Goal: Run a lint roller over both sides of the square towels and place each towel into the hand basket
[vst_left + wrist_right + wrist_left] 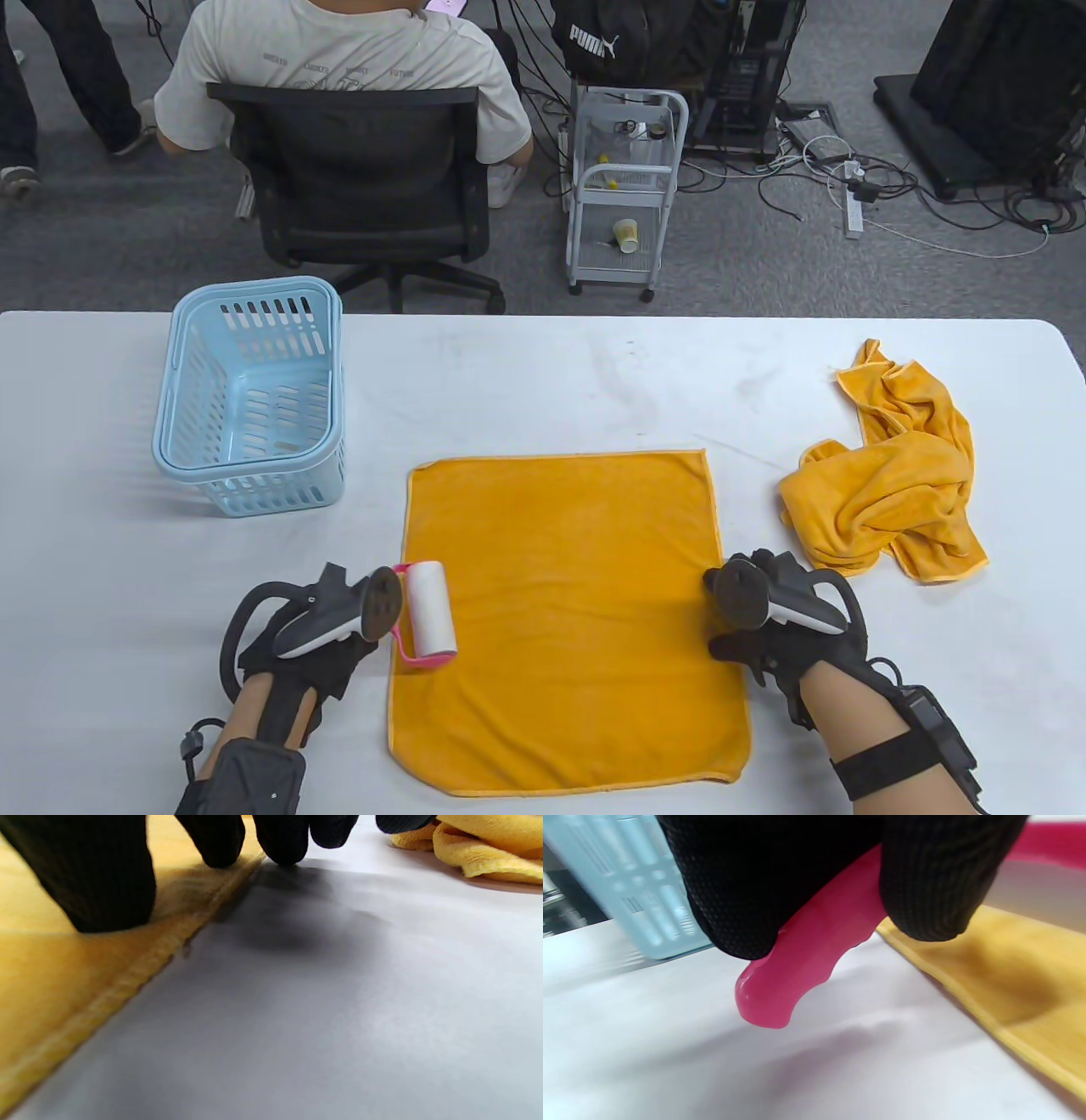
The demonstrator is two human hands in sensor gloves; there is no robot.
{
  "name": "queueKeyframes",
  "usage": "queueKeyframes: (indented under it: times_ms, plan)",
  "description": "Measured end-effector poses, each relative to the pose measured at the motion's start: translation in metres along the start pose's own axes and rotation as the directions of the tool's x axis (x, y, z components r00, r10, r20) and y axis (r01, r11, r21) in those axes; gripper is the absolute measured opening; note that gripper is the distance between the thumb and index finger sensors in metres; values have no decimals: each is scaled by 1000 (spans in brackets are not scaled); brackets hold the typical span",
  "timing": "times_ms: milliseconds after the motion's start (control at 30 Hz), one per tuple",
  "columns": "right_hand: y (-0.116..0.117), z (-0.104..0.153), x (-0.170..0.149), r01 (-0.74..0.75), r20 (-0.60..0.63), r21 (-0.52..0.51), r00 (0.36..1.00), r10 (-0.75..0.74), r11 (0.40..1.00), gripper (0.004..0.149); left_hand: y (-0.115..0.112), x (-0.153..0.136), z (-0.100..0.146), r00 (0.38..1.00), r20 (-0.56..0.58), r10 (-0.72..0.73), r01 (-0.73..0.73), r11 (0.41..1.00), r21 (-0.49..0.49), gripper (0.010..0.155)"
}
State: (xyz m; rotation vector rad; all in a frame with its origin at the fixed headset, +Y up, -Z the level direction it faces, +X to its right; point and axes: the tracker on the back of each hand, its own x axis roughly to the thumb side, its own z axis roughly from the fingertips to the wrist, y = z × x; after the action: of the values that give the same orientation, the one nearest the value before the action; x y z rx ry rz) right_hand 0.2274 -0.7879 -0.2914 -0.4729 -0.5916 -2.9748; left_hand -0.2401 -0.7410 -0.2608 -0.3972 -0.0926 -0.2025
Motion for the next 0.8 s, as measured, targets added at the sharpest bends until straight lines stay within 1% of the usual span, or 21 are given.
queueKeyframes:
  times_ms: [100,167,267,333,433,500,600,667,733,767,800]
  plan:
    - [0,0,0,3,1,1,1000,-3,1000,86,-4,-24,-6,993,-108,37,-37,999,2,60]
    - [0,0,0,5,1,1,1000,-5,1000,86,-11,-37,-11,984,-177,14,-17,1000,-13,61]
    - [0,0,-1,8,1,2,1000,-8,1000,86,-22,-46,-17,970,-241,-8,-6,998,-57,61]
    - [0,0,-1,8,1,2,1000,-8,1000,86,-30,-50,-21,963,-268,-31,4,995,-100,62]
    - [0,0,-1,9,0,2,1000,-9,1000,86,-36,-51,-23,961,-277,-6,-26,993,-112,62]
    - [0,0,-1,11,0,2,1000,-11,1000,86,-35,-50,-23,959,-284,-20,-14,993,-119,64]
    - [0,0,-2,14,6,-7,1000,-14,1000,86,-25,-47,-18,960,-279,-20,-14,993,-120,72]
    - [0,0,-3,27,8,-3,1000,-27,1000,87,-9,-42,-11,964,-265,-24,6,997,-72,76]
    - [-2,2,-5,47,11,-25,999,-46,999,88,13,-27,-4,976,-218,-25,25,1000,-2,78]
    - [-4,2,-6,56,9,-35,998,-56,998,88,26,-15,0,985,-172,-13,22,999,49,78]
    - [-5,3,-7,64,10,-40,998,-63,997,88,35,-4,2,990,-138,-3,14,997,80,78]
